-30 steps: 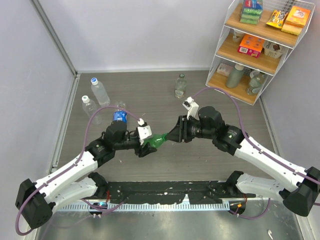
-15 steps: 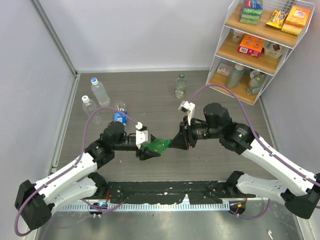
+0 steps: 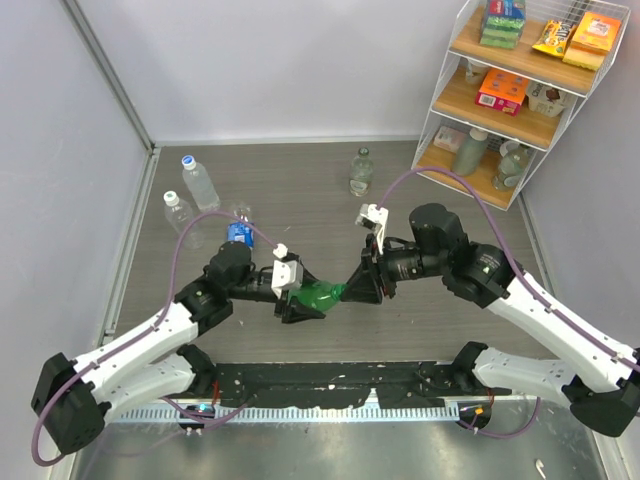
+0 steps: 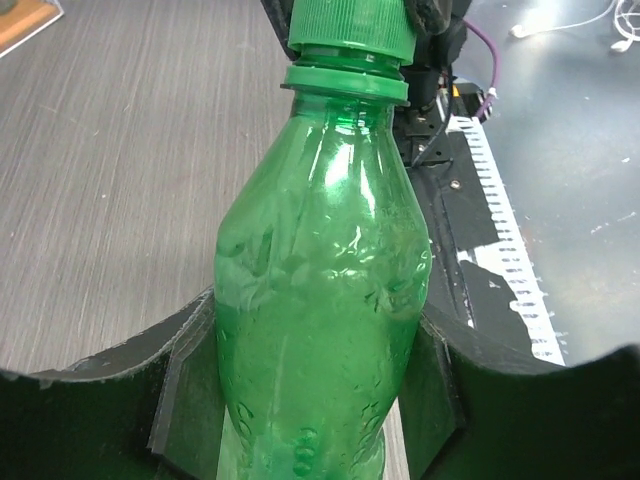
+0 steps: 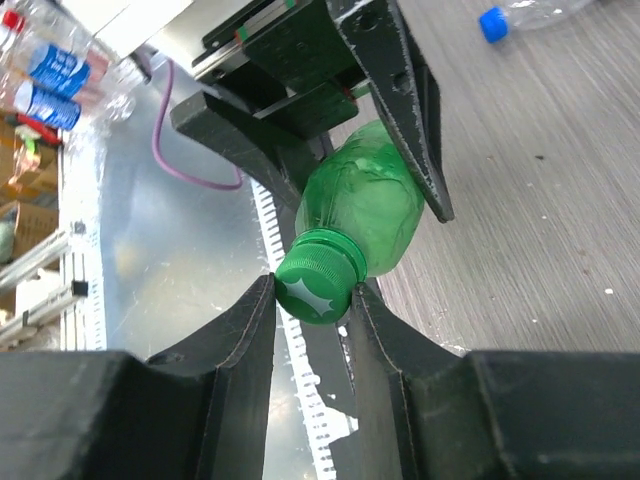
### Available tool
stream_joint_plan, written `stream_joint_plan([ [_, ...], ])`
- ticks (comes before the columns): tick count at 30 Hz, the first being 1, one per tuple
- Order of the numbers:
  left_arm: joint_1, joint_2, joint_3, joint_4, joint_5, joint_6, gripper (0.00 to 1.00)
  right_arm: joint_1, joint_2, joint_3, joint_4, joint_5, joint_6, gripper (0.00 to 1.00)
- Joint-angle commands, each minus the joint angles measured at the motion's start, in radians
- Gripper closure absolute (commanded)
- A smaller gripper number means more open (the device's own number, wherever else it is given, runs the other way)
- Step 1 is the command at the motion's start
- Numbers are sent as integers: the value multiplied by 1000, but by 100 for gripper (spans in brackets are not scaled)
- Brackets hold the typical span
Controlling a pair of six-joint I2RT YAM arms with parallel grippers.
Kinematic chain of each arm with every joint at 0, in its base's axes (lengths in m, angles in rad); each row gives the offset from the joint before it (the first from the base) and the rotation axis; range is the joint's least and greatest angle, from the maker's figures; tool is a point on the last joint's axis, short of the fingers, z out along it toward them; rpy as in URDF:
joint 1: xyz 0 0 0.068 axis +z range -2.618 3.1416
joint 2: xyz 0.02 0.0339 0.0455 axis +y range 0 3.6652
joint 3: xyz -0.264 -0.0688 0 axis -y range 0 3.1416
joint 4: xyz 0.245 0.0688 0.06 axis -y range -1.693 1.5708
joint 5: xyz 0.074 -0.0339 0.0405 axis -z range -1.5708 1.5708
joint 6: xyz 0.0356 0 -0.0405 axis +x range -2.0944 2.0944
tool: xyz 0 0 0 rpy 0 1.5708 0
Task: Screw on the bottle caps
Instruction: Screw the bottle cap onto the plastic bottle.
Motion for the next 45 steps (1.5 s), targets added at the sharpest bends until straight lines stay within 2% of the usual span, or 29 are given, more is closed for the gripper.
stream_joint_plan([
  [1, -36, 25, 99, 310, -41, -84, 97, 19, 58, 5, 84, 225, 122, 99],
  [7, -52, 74, 162, 244, -171, -52, 98, 19, 120, -30, 164, 247, 413, 99],
  [10, -65, 79, 183, 193, -220, -20, 98, 19, 131, -29, 123, 348, 467, 99],
  [13, -69, 79, 173, 233, -293, -33, 99, 19, 131, -19, 86, 408, 482, 97],
  [14, -69, 82, 164, 254, -314, -52, 99, 19, 126, -19, 84, 422, 482, 94],
  [15, -69, 83, 156, 276, -328, -62, 99, 19, 126, -18, 84, 428, 475, 86],
  [20, -69, 120, 118, 372, -382, -159, 100, 19, 105, 33, 43, 472, 359, 72],
  [24, -69, 141, 88, 443, -426, -250, 100, 19, 63, 59, 32, 471, 248, 47],
  [28, -69, 146, 53, 495, -446, -291, 100, 19, -10, 85, 43, 460, 121, 29],
  [32, -69, 145, 38, 497, -434, -308, 100, 19, -87, 111, 61, 456, 16, 20],
  [34, -69, 134, 32, 483, -405, -296, 100, 20, -116, 119, 40, 373, -84, 20],
  [35, -69, 131, 25, 474, -362, -288, 100, 19, -135, 122, 8, 281, -204, 20],
  [38, -68, 117, 32, 384, -100, -205, 99, 19, -178, 102, -49, 179, -387, 20],
  [41, -42, 115, 59, 255, 93, -97, 100, 19, -199, 51, -78, 57, -555, 24],
  [42, -30, 115, 82, 206, 141, -57, 100, 19, -198, 50, -142, 10, -606, 25],
  [43, -16, 114, 94, 166, 178, -25, 100, 19, -196, 53, -178, 1, -707, 26],
  [45, -8, 117, 98, 141, 232, 44, 100, 19, -210, 56, -178, 15, -764, 25],
])
